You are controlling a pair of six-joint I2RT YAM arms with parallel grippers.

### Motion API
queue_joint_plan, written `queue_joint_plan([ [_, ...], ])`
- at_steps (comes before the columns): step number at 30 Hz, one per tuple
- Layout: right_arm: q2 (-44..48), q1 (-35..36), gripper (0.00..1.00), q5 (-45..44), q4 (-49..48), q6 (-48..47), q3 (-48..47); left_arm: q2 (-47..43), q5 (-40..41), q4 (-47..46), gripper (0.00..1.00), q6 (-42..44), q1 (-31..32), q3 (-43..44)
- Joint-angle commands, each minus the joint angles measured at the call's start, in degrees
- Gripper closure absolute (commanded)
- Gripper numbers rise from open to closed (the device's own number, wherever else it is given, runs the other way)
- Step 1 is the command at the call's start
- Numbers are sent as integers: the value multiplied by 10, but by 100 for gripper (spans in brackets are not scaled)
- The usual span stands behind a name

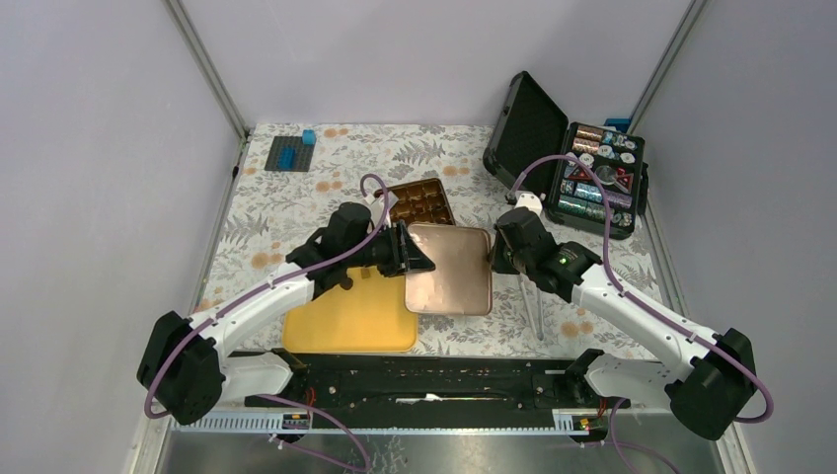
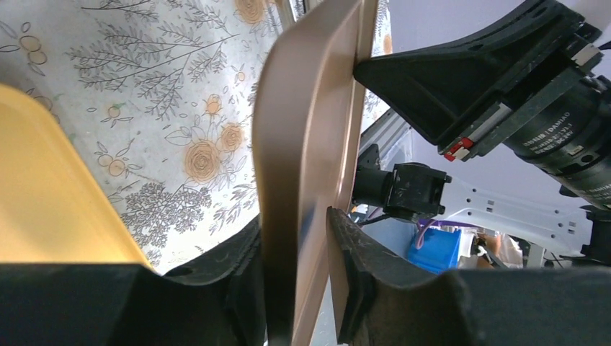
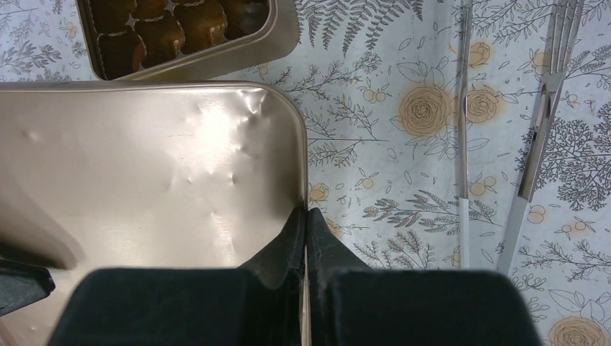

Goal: Pack the chocolate

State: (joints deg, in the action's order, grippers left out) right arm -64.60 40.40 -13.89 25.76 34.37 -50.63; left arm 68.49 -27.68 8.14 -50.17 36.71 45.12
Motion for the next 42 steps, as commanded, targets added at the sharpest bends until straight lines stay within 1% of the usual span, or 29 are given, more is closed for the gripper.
queue_joint_plan([
  [1, 7, 4, 100, 8, -32, 10, -10, -12, -27, -79, 68, -39, 2, -12],
  [3, 6, 4, 100, 7, -33, 9, -9, -12, -32, -90, 71, -45, 2, -15],
  [6, 6, 3, 100, 7, -33, 9, -8, -16, -37, -106, 73, -51, 2, -20],
  [12, 7, 3, 100, 6, -33, 11, 0, -23, -35, -111, 85, -58, 2, -22],
  [13, 7, 3, 100, 5, -33, 12, 1, -23, -36, -111, 88, -57, 2, -22],
  [17, 7, 3, 100, 6, -33, 12, 3, -32, -30, -98, 97, -52, 2, -17],
  [18, 6, 4, 98, 7, -33, 12, 3, -34, -27, -94, 99, -50, 2, -15],
  [19, 5, 4, 90, 8, -33, 11, 3, -36, -23, -88, 100, -47, 1, -12],
  [20, 4, 4, 77, 9, -33, 11, 1, -37, -20, -83, 100, -42, 1, -9],
  [21, 2, 3, 63, 11, -32, 10, -1, -39, -18, -76, 100, -35, 1, -2],
  [22, -1, 3, 46, 15, -32, 10, -5, -40, -14, -60, 100, -24, 1, 6],
  [23, -4, 4, 34, 16, -32, 11, -10, -42, -2, -34, 100, -5, 1, 19],
  [24, -5, 3, 27, 15, -29, 11, -15, -43, 16, -4, 100, 24, 1, 36],
  [25, -3, 3, 23, 10, -26, 11, -19, -44, 36, 34, 100, 48, 1, 57],
  [27, 7, 3, 21, -12, -22, 7, -23, -42, 94, 115, 100, 92, 1, 101],
  [31, 45, 4, 15, -70, -10, -12, -24, -24, 176, 228, 100, 161, 1, 180],
  [33, 70, 4, 11, -93, -10, -18, -20, -9, 210, 267, 100, 183, 1, 216],
  [35, 96, 4, 10, -116, -11, -20, -15, 12, 257, 300, 100, 207, 1, 265],
  [38, 132, 3, 9, -146, -11, -22, 1, 57, 369, 349, 100, 247, 1, 357],
  [42, 160, 4, 9, -154, 1, -26, 11, 124, 512, 374, 100, 303, 2, 469],
])
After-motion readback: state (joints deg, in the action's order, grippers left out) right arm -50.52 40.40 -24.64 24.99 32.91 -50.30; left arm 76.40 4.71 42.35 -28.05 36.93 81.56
